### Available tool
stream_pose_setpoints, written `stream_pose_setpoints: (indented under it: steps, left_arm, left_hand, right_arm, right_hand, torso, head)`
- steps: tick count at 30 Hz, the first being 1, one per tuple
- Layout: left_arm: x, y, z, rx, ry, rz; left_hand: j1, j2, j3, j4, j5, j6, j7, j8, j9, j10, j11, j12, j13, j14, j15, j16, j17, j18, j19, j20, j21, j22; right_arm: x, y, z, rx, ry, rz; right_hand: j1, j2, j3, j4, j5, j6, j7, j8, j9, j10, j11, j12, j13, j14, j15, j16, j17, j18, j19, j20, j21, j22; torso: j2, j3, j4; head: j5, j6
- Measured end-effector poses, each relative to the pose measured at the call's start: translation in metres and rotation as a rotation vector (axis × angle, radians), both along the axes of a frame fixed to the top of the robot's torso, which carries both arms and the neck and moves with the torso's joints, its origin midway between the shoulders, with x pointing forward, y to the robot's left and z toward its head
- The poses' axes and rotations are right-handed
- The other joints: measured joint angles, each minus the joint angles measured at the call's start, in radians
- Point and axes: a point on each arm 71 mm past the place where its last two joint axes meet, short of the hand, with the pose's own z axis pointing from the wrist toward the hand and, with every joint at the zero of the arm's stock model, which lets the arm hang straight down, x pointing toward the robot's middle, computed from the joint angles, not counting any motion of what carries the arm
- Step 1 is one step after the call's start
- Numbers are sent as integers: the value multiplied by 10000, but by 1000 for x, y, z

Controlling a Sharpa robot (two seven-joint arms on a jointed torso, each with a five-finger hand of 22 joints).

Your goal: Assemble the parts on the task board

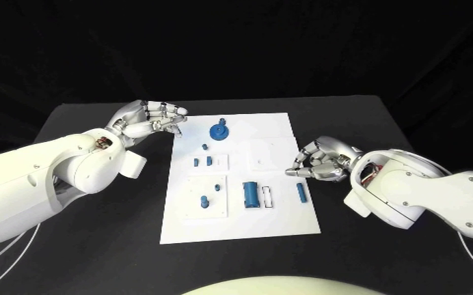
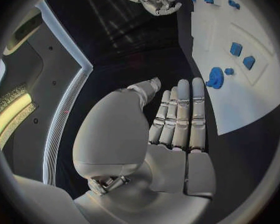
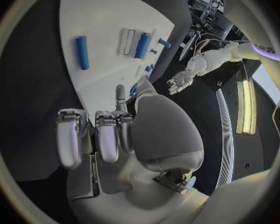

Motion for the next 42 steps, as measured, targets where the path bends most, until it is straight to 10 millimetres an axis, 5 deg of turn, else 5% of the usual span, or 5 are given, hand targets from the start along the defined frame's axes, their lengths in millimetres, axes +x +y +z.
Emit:
stream_pose_setpoints:
  steps: [7, 14, 26, 42]
  left_arm:
    - [0, 0, 0, -18, -17, 7]
    - [-1, 0, -2, -34, 4, -2]
    - [-1, 0, -3, -46, 20, 2]
    - [-2, 2, -3, -44, 28, 32]
  left_hand:
    - [0, 0, 0, 0, 0, 0, 0, 0, 0, 0, 0, 0, 0, 0, 0, 0, 0, 0, 0, 0, 0, 0]
    - [0, 0, 0, 0, 0, 0, 0, 0, 0, 0, 0, 0, 1, 0, 0, 0, 0, 0, 0, 0, 0, 0]
    - [0, 0, 0, 0, 0, 0, 0, 0, 0, 0, 0, 0, 1, 0, 0, 0, 1, 0, 0, 0, 0, 0]
    - [0, 0, 0, 0, 0, 0, 0, 0, 0, 0, 0, 0, 2, 0, 0, 0, 1, 0, 0, 0, 0, 1]
  right_arm:
    - [-6, -24, -3, -659, -23, -238]
    - [-14, -27, -14, -1375, 139, -51]
    - [-19, -17, -39, -2046, 614, 216]
    - [-14, -4, -46, -2471, 500, 446]
  right_hand:
    - [0, 0, 0, 0, 0, 0, 0, 0, 0, 0, 0, 0, 0, 36, 36, 0, -1, 0, 0, 0, 0, -1]
    - [0, 0, 0, 0, 0, 0, 0, 0, 0, 0, 0, 0, 0, 36, 36, 0, -1, 0, 0, 0, 70, -2]
    - [0, 0, -1, 1, 0, 131, -54, 0, 0, 0, -1, 0, 0, 36, 36, 0, -3, 1, 0, 0, 70, -3]
    - [0, 0, -1, 1, 0, 277, -87, 98, 66, 0, -1, 0, 0, 36, 36, 0, -4, 0, 0, 0, 118, -4]
  torso:
    - [0, 13, -12]
    - [8, 8, -2]
    - [21, -6, 17]
    - [22, -11, 20]
  head:
    - [-147, 48]
    - [-265, 63]
    - [-238, 109]
    - [-230, 67]
